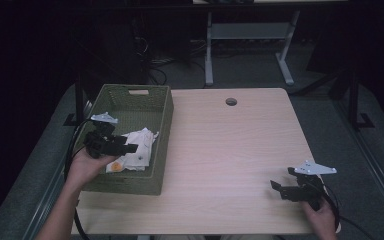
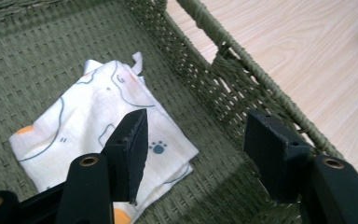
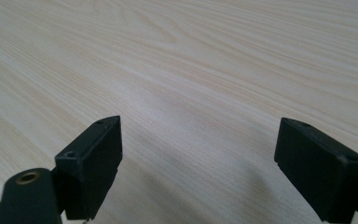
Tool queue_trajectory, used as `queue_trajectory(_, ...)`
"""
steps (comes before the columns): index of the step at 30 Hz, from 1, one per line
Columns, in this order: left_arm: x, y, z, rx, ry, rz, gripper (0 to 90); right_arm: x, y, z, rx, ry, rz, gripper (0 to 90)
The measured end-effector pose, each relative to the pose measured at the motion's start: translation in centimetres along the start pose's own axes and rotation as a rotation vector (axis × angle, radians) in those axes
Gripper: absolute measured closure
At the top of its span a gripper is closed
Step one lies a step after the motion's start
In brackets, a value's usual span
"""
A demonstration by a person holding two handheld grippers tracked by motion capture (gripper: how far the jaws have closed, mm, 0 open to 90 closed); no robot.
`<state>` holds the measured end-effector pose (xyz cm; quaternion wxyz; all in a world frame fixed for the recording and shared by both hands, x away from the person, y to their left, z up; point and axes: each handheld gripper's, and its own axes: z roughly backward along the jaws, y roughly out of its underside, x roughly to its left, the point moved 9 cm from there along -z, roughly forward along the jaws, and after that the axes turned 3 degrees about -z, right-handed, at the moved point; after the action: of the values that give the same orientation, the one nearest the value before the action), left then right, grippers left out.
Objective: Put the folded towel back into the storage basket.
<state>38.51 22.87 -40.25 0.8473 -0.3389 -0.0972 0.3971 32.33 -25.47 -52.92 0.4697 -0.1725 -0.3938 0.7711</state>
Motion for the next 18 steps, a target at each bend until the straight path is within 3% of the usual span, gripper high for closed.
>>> queue_trajectory(8,-0.9,-0.5,-0.4,-0.023,0.021,0.006,37.8,0.0,0.0,0.1,-0.004,-0.002,0.000,14.7)
queue_trajectory(18,-2.3,-1.2,-0.4,-0.036,0.035,-0.017,37.1,-0.1,0.0,0.3,-0.013,-0.005,-0.005,14.7)
